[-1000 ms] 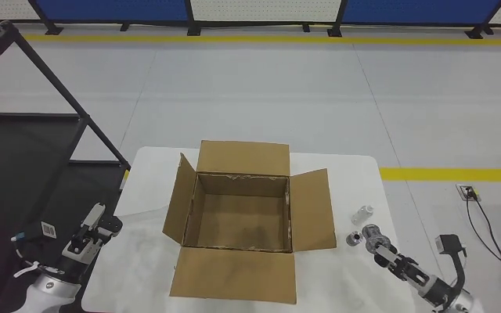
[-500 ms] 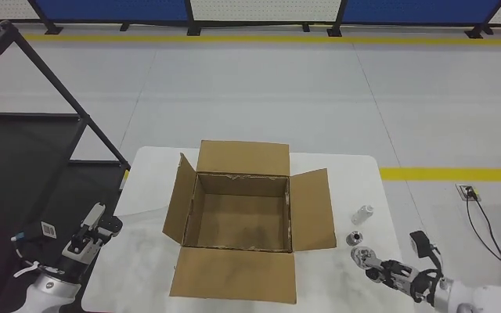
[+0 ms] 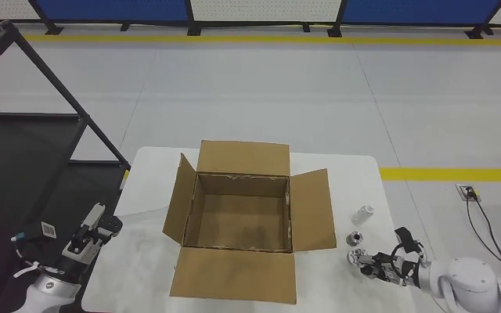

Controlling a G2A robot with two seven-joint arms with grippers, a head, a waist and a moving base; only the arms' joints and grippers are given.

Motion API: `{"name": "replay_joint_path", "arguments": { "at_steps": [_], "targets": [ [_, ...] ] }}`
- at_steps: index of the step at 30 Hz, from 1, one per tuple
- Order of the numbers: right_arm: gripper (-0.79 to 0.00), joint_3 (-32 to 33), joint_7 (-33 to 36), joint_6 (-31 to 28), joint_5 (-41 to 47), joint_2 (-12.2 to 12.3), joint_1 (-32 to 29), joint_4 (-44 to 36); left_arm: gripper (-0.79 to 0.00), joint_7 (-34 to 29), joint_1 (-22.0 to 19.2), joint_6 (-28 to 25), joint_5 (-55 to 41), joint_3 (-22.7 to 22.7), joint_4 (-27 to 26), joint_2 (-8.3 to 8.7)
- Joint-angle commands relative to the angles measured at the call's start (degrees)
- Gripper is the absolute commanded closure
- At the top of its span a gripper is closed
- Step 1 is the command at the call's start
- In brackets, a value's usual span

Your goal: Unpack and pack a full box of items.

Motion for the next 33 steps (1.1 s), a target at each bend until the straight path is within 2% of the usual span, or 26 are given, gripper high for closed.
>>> {"name": "replay_joint_path", "arguments": {
  "at_steps": [1, 3, 5, 6, 8, 18, 25, 27, 29, 30, 33],
  "targets": [
    [0.0, -0.6, 0.2, 0.0, -0.4, 0.2, 0.9, 1.5, -0.785, 0.0, 0.0, 0.0, 0.0, 0.0, 0.0, 0.0],
    [0.0, -1.1, 0.3, -0.1, -0.6, 0.5, 1.7, 2.7, -0.785, 0.0, 0.0, 0.0, 0.0, 0.0, 0.0, 0.0],
    [-0.154, -1.7, 0.2, 0.2, -0.8, 0.7, 2.4, 3.8, -0.785, 0.0, 0.0, 0.0, 0.0, 0.0, 0.0, 0.0],
    [-0.194, -1.9, 0.2, 0.2, -0.7, 0.8, 2.7, 4.3, -0.785, 0.0, 0.0, 0.0, 0.0, 0.0, 0.0, 0.0],
    [-0.332, -2.3, 0.4, 0.0, -0.3, 0.9, 3.1, 5.0, -0.785, 0.0, 0.0, 0.0, 0.0, 0.0, 0.0, 0.0],
    [-0.388, -2.6, -0.5, -0.4, 1.9, 1.8, 3.4, 5.2, -0.785, 0.0, 0.0, 0.0, 0.0, 0.0, 0.0, 0.0],
    [-0.388, 2.8, -4.1, -4.4, 9.7, 2.2, -5.1, -7.1, -0.785, 0.0, 0.0, 0.0, 0.0, 0.0, 0.0, 0.0],
    [-0.449, 3.9, -4.8, -6.0, 12.6, 2.2, -8.1, -11.3, -0.785, 0.0, 0.0, 0.0, 0.0, 0.0, 0.0, 0.0],
    [-0.449, 4.4, -6.0, -7.4, 14.4, 2.1, -10.4, -14.9, -0.785, 0.0, 0.0, 0.0, 0.0, 0.0, 0.0, 0.0],
    [-0.474, 4.3, -6.4, -8.2, 15.5, 2.1, -11.3, -16.4, -0.785, 0.0, 0.0, 0.0, 0.0, 0.0, 0.0, 0.0],
    [-0.462, 3.4, -7.8, -11.2, 18.5, 1.9, -13.0, -19.5, -0.785, 0.0, 0.0, 0.0, 0.0, 0.0, 0.0, 0.0]
  ]
}}
